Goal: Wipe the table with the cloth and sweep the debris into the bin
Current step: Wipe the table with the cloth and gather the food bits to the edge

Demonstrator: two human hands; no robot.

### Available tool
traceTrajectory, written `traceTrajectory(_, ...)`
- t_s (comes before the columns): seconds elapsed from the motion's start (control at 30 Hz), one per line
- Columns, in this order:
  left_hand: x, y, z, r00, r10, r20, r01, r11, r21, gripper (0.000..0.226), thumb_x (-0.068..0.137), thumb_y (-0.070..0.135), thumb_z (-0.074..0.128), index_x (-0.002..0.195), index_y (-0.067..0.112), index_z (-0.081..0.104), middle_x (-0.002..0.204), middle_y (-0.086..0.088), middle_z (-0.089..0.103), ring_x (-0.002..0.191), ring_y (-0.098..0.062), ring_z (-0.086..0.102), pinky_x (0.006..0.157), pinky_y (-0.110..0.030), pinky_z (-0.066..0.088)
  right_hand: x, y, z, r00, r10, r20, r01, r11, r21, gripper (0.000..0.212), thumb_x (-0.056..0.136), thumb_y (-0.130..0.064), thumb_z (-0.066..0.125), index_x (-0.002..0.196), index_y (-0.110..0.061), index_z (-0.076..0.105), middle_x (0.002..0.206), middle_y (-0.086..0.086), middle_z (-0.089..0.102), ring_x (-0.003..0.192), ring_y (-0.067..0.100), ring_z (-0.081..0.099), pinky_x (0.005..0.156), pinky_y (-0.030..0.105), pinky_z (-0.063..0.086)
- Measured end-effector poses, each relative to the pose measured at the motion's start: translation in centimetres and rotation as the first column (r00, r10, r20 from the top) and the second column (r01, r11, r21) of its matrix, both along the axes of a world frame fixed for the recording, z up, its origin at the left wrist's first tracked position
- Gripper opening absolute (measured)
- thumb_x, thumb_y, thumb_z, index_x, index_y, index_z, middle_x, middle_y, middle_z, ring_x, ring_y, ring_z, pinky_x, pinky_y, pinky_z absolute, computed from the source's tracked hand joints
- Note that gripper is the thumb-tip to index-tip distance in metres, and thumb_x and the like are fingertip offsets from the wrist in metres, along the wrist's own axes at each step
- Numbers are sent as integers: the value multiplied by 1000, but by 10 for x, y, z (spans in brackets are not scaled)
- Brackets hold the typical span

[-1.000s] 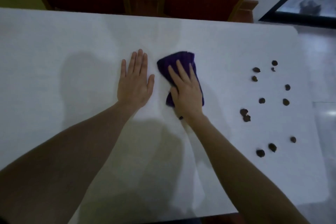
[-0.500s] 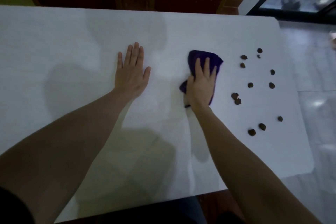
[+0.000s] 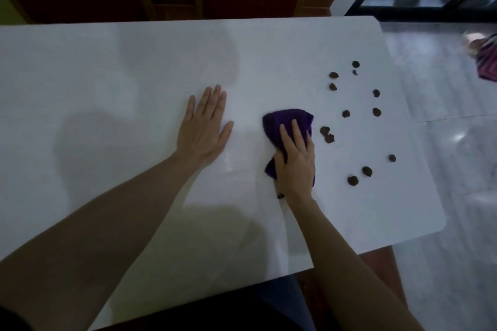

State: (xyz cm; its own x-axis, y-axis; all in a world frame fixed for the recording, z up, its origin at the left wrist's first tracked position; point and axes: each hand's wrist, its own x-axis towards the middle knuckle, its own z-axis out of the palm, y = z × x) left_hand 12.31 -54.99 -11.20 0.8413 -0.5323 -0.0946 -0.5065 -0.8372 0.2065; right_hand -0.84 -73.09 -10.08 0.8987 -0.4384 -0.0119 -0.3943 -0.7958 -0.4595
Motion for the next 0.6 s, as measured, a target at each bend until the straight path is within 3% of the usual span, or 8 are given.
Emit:
traceTrajectory(0.2,-16,-47,1,999,-35,-17,34,999,-26,70,99,48,14,158,10,11,166,-6,8,153,-21,5,125,-44,1,-22,-51,1,992,-124,25,124,992,31,54,94,-8,53,145,-22,45,158,0,29,145,33,21,116,39,20)
traceTrajectory(0.4,-27,-87,4,999,5,-35,-5,1000,-14,72,98,50,11,158,10,9,166,-5,6,154,-20,2,124,-41,-2,-32,-99,3,988,-151,42,147,986,74,54,91,-3,55,142,-21,50,156,1,35,142,34,27,113,45,30)
traceTrajectory(0.5,-25,-109,6,999,31,-40,-32,999,-7,73,97,51,8,158,10,6,166,-5,2,154,-19,-1,124,-41,-3,-35,-118,8,989,-108,104,88,980,180,55,89,1,56,140,-21,52,154,-1,37,139,28,31,114,41,32)
traceTrajectory(0.6,-20,-132,7,998,59,-35,-59,998,2,73,98,51,8,158,9,6,166,-7,2,154,-21,0,124,-41,-3,-26,-138,25,981,-69,181,10,951,310,59,86,2,55,141,-21,51,152,-3,39,136,18,36,112,26,29)
